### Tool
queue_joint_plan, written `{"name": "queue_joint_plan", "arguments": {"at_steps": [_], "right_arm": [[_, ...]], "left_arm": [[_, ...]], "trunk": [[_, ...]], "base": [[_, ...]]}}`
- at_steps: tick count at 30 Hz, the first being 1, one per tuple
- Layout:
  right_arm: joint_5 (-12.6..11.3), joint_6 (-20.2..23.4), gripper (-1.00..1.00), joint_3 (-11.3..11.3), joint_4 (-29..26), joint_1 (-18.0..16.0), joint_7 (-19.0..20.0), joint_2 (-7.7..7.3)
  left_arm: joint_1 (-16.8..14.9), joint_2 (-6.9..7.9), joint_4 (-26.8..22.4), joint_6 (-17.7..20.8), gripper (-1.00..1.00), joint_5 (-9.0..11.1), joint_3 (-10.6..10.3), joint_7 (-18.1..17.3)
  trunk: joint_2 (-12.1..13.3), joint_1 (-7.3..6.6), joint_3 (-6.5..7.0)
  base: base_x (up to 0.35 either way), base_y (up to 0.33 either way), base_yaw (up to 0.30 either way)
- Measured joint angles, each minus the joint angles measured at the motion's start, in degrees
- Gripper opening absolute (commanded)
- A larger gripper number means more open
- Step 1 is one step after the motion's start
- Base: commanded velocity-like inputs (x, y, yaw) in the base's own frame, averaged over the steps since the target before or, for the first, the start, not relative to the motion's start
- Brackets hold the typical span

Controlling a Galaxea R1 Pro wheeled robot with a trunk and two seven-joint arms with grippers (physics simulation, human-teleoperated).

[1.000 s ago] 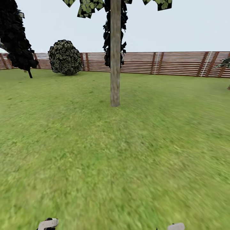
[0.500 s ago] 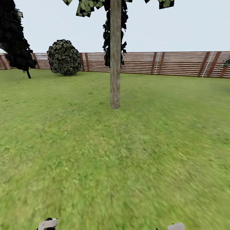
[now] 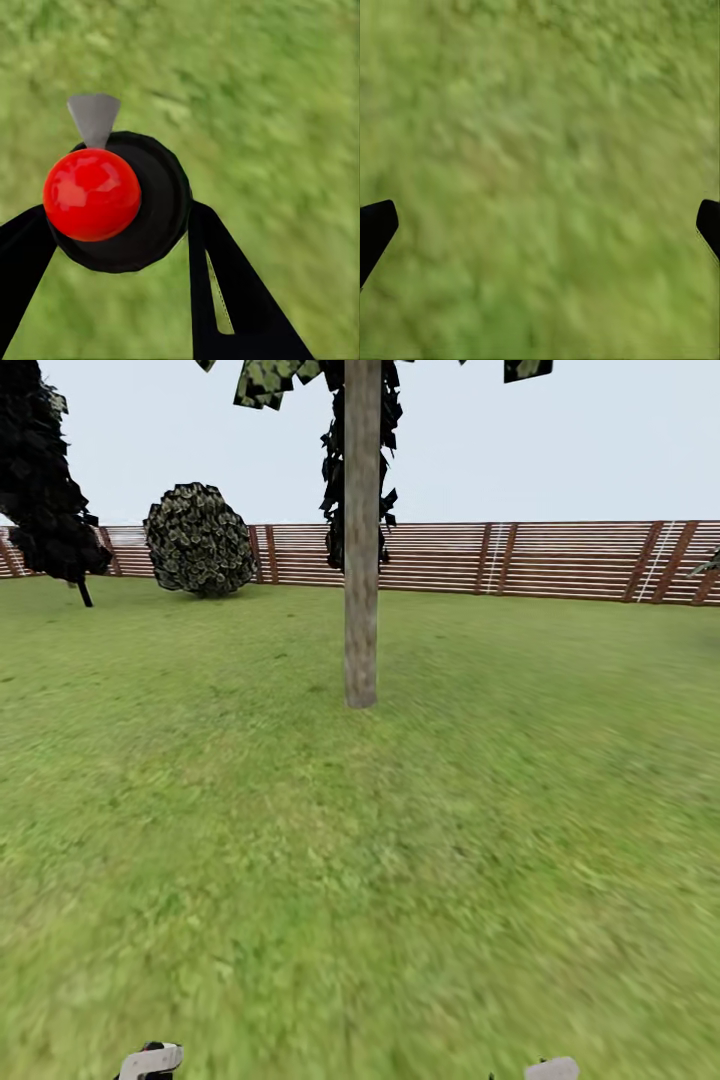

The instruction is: In the garden, pick up the pesticide atomizer on the floor and spray pesticide onto both trees until each tree trunk is fully covered.

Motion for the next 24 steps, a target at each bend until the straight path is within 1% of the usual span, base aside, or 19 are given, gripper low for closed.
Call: {"name": "queue_joint_plan", "arguments": {"at_steps": [24], "right_arm": [[0.02, 0.00, 1.00, 0.00, 0.00, 0.00, 0.00, 0.00]], "left_arm": [[0.00, 0.00, 0.00, -0.03, -1.00, 0.00, 0.00, 0.00]], "trunk": [[0.00, 0.00, 0.00]], "base": [[0.340, 0.000, 0.000]]}}
